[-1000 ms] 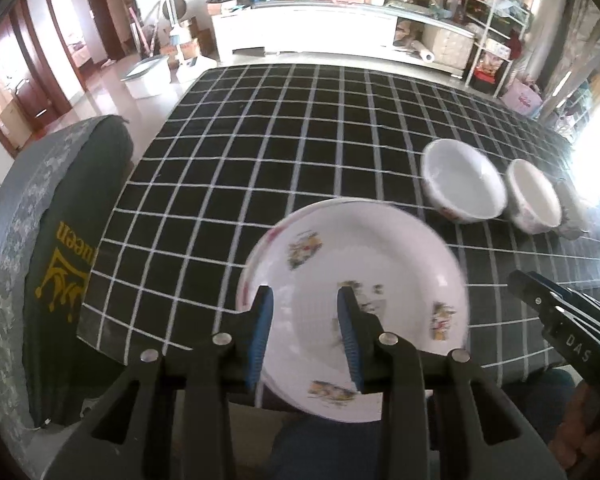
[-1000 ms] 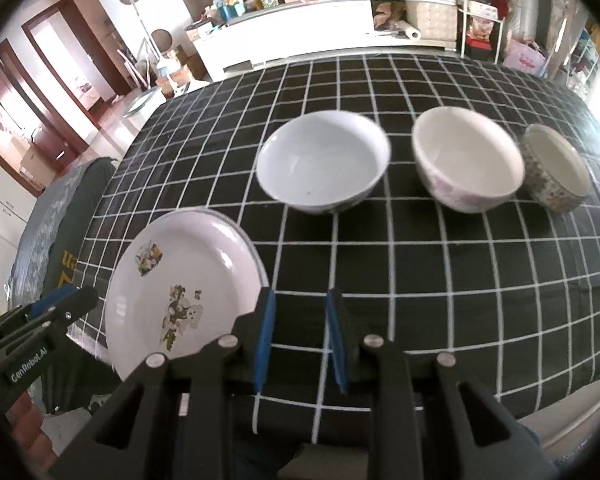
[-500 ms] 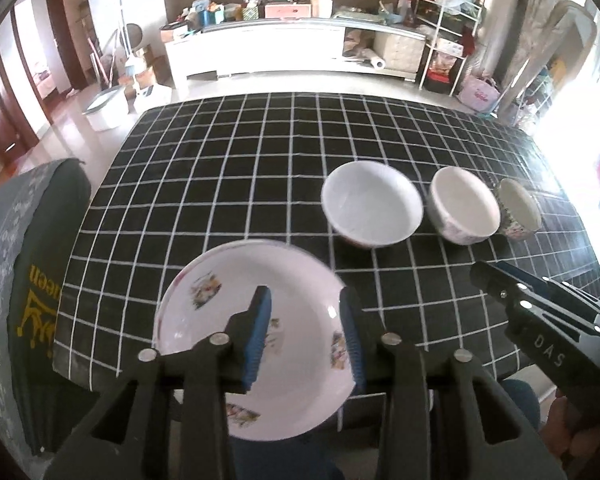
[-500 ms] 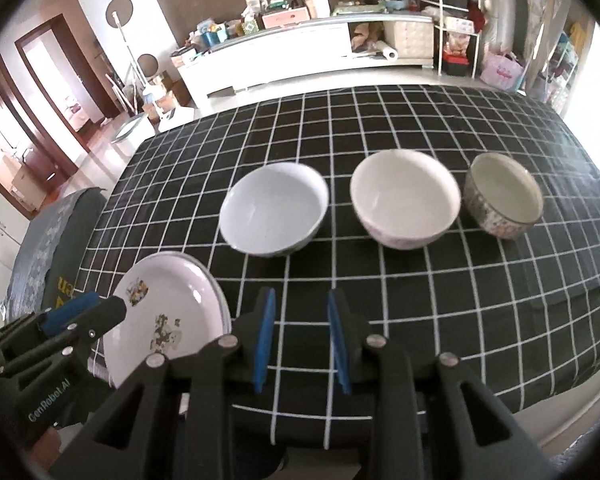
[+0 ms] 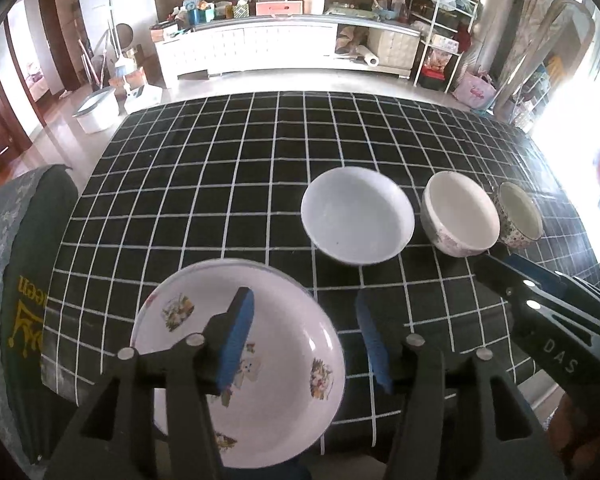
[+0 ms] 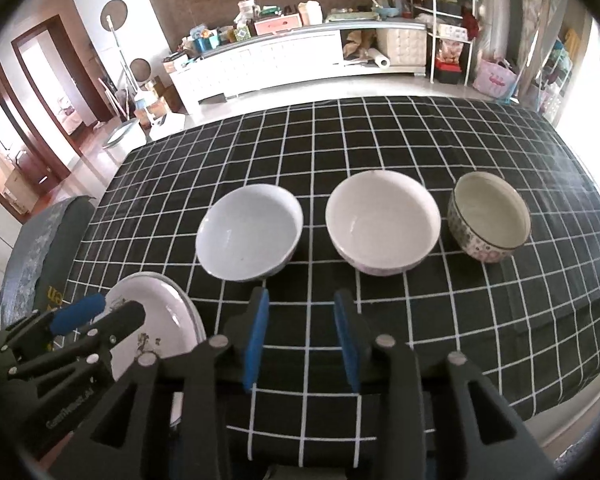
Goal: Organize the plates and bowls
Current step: 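Move both tools to the plain white bowl and grip its rim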
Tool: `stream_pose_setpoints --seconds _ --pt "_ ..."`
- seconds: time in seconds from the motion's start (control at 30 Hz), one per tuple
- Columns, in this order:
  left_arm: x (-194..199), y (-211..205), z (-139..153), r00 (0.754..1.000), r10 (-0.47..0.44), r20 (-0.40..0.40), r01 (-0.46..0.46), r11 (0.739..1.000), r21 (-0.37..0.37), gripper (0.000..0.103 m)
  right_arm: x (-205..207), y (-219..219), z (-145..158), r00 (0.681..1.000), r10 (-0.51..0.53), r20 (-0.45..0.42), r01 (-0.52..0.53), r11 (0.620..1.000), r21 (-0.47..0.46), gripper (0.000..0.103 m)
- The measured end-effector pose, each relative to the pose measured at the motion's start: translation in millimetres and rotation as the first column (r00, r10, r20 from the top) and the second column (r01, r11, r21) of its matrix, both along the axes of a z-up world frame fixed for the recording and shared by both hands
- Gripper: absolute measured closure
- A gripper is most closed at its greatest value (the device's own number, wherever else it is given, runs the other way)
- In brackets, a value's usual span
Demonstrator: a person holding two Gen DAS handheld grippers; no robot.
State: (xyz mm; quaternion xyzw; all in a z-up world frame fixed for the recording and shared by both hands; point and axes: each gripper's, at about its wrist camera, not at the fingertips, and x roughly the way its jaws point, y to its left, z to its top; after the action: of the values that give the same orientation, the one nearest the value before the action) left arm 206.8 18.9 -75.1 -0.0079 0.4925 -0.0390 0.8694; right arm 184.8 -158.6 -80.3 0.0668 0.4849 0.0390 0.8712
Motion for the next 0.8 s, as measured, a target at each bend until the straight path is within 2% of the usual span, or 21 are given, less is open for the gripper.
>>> stream_pose_setpoints --seconds 0.2,0.3,0.43,0.57,0.8 --pt "13 0 2 1.000 0.009 -0.010 -0.009 1.000 0.002 0.050 21 -2 5 0.998 0.055 -0.009 -0.055 0.998 0.015 0.049" --pt "23 0 6 1.000 -0.002 -0.018 0.002 1.000 -0.011 0.041 35 -2 9 0.996 0.091 -0.015 -0.090 0.995 0.044 0.042" --pt "43 3 7 0.999 -0.010 -0.042 0.008 0.999 -0.036 0.041 56 -2 12 0.992 0.118 -0.037 -0.115 0.989 0.092 0.042" --pt "71 6 0 0.995 -0.019 -0.096 0.013 0.998 -0.068 0.041 85 3 5 0.979 0.172 -0.105 -0.152 0.972 0.179 0.042" --pt "109 10 -21 0.987 -0.019 -0.161 -0.001 0.993 -0.121 0.041 128 11 -22 0.956 0.169 -0.239 -0.112 0.966 0.233 0.042"
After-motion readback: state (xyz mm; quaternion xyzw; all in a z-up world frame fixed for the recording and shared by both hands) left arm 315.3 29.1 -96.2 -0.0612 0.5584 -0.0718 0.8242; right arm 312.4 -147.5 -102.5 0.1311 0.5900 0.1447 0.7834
